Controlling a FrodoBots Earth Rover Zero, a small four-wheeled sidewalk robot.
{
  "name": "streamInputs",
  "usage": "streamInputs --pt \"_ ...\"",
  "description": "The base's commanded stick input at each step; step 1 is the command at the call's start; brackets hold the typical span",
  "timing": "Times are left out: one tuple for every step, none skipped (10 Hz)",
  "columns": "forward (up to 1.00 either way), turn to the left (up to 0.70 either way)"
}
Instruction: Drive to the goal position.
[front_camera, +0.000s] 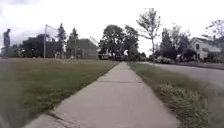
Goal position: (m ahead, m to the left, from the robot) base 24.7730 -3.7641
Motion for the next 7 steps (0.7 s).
streamInputs --pt "0.7 0.0" --pt "0.7 0.0" --pt "0.7 0.0" --pt "0.7 -0.1" --pt "0.7 -0.26" --pt "0.7 -0.21" --pt "0.7 0.0"
